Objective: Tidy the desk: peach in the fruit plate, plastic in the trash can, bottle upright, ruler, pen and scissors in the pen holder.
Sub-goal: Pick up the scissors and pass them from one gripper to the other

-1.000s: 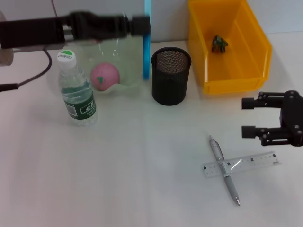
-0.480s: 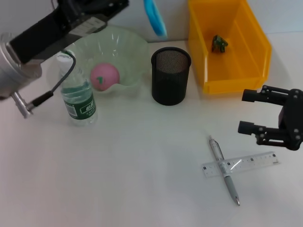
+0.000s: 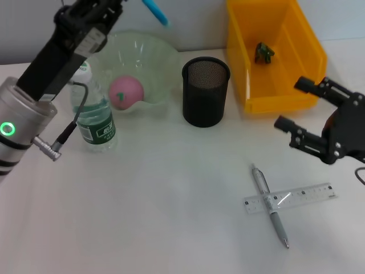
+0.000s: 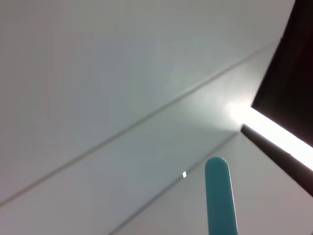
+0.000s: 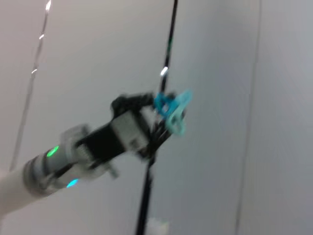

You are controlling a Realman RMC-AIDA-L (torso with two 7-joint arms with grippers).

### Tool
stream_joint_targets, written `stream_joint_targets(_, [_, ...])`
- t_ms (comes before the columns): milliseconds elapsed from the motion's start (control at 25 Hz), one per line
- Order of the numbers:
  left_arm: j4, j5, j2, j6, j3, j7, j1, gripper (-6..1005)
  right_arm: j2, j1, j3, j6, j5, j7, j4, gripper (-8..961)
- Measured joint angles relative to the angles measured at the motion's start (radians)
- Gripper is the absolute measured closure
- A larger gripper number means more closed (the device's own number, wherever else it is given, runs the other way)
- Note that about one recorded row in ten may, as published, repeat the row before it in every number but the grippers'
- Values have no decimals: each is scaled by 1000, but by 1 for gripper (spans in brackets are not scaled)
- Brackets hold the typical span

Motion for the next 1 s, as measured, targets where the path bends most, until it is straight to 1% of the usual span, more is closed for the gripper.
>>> stream_joint_targets(40, [-73, 7, 0, 25, -59, 53, -8, 737, 0, 6, 0, 3, 42, -83, 68, 216])
stream_joint_targets(80, [-73, 7, 0, 25, -59, 53, -8, 736, 0, 6, 0, 3, 42, -83, 68, 216])
stream_joint_targets(160, [-132, 24, 0, 40, -100, 104, -21, 735, 0, 27, 0, 21, 77, -196, 160, 216])
stream_joint_targets(240, [-210, 82, 0, 46, -193, 194, -34, 734, 1, 44, 0, 32, 88, -274, 216, 216])
stream_joint_targets(280, [-210, 82, 0, 46, -193, 194, -34, 734, 1, 44, 0, 32, 88, -274, 216, 216])
stream_joint_targets(360, [-247, 162, 0, 45, -290, 251, -30, 733, 2, 62, 4, 39, 97, -342, 274, 216])
stream_joint_targets(400, [-247, 162, 0, 45, -290, 251, -30, 732, 2, 74, 7, 43, 100, -379, 306, 216])
stream_joint_targets(440, [-285, 276, 0, 36, -429, 317, -15, 732, 2, 94, 11, 50, 103, -427, 348, 216])
stream_joint_targets(480, [-291, 303, 0, 34, -453, 328, -12, 731, 2, 94, 11, 50, 103, -427, 348, 216])
stream_joint_targets(520, [-297, 334, 0, 32, -485, 340, -8, 731, 3, 114, 12, 58, 103, -465, 384, 216])
stream_joint_targets(560, [-302, 382, 0, 25, -529, 351, -2, 731, 3, 114, 12, 58, 103, -465, 384, 216])
stream_joint_targets(640, [-305, 492, 0, -6, -631, 359, 15, 730, 5, 140, 12, 68, 103, -522, 429, 216])
stream_joint_targets(680, [-305, 492, 0, -6, -631, 359, 15, 729, 5, 140, 12, 68, 103, -522, 429, 216])
stream_joint_targets(840, [-314, 575, 0, -34, -718, 364, 41, 727, 6, 177, 31, 76, 104, -612, 486, 216])
stream_joint_targets(880, [-319, 590, 0, -41, -737, 365, 48, 727, 6, 177, 31, 76, 104, -612, 486, 216])
stream_joint_targets(1000, [-330, 613, 0, -51, -764, 375, 59, 725, 6, 188, 44, 76, 104, -620, 497, 216])
